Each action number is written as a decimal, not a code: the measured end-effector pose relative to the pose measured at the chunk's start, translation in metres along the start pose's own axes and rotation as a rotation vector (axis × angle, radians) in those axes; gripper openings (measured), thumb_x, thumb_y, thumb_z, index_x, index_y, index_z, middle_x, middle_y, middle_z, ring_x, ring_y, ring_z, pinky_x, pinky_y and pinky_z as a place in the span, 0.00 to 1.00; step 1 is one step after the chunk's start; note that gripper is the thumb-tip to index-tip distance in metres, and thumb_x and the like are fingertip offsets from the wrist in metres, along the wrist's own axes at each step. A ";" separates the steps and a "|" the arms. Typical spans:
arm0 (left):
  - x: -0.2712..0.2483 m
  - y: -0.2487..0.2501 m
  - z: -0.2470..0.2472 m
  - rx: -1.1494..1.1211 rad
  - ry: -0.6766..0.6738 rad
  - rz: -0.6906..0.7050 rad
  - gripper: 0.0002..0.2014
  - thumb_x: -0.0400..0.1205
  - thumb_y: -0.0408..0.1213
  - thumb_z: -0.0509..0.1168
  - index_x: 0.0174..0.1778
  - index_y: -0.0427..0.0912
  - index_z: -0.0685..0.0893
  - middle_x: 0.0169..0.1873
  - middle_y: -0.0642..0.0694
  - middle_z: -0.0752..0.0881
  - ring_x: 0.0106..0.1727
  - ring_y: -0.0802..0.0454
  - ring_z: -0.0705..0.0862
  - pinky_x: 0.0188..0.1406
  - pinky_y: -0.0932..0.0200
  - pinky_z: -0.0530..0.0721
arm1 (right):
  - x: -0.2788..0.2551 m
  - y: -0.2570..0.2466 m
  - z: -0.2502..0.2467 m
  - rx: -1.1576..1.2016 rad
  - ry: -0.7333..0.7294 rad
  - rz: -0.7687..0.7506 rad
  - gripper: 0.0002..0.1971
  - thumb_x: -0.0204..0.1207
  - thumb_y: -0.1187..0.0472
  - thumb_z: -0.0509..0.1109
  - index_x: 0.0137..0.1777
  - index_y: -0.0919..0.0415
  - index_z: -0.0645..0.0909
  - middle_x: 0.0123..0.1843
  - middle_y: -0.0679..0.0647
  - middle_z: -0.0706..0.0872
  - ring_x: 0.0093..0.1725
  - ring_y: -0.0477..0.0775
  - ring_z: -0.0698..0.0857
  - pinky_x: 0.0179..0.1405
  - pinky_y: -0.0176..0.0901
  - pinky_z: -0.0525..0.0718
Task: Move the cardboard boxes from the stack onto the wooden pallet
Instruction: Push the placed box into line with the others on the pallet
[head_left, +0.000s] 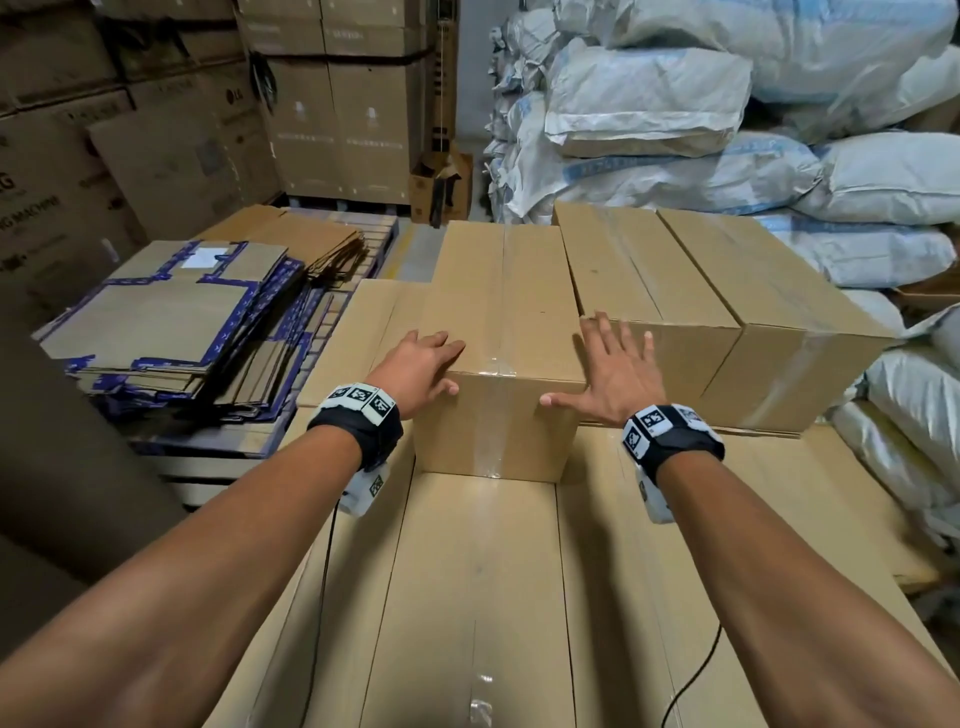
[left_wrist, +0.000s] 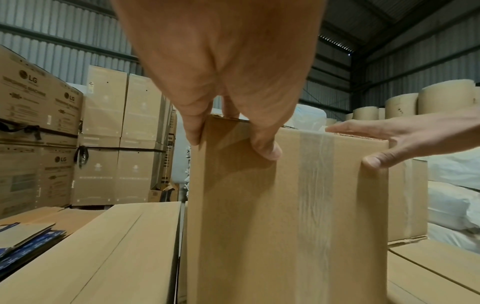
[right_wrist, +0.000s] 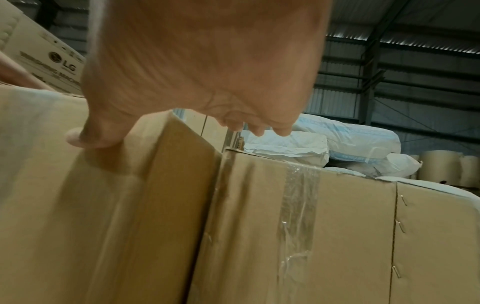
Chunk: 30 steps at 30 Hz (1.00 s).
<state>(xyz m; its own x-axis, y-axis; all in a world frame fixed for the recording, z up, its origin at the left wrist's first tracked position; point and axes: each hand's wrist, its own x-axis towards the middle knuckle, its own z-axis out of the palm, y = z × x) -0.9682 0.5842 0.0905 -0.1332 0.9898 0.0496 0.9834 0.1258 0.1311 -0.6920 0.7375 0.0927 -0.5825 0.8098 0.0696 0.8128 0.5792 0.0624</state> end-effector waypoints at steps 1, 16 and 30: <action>0.008 -0.001 0.000 0.008 -0.001 -0.005 0.34 0.87 0.51 0.69 0.89 0.51 0.66 0.88 0.41 0.67 0.85 0.25 0.66 0.85 0.34 0.68 | 0.010 0.006 0.002 0.003 -0.013 -0.001 0.75 0.56 0.04 0.49 0.93 0.55 0.34 0.94 0.57 0.35 0.93 0.68 0.42 0.88 0.76 0.40; 0.095 -0.017 0.012 0.032 0.018 -0.051 0.34 0.90 0.46 0.65 0.92 0.50 0.60 0.90 0.40 0.61 0.89 0.23 0.54 0.83 0.28 0.69 | 0.062 0.046 0.039 -0.020 0.304 -0.067 0.38 0.79 0.26 0.63 0.74 0.58 0.71 0.68 0.58 0.81 0.67 0.63 0.81 0.73 0.58 0.79; 0.126 -0.030 0.022 0.040 0.036 -0.043 0.34 0.91 0.46 0.64 0.92 0.50 0.58 0.91 0.39 0.59 0.89 0.22 0.53 0.88 0.30 0.61 | 0.074 0.033 0.034 -0.079 0.364 0.046 0.27 0.79 0.34 0.73 0.62 0.55 0.72 0.56 0.55 0.81 0.51 0.62 0.81 0.28 0.47 0.75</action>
<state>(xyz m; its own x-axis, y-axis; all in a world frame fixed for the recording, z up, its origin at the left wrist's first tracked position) -1.0116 0.7069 0.0711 -0.1791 0.9806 0.0801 0.9807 0.1715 0.0942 -0.7082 0.8193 0.0661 -0.5222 0.7409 0.4224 0.8433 0.5223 0.1265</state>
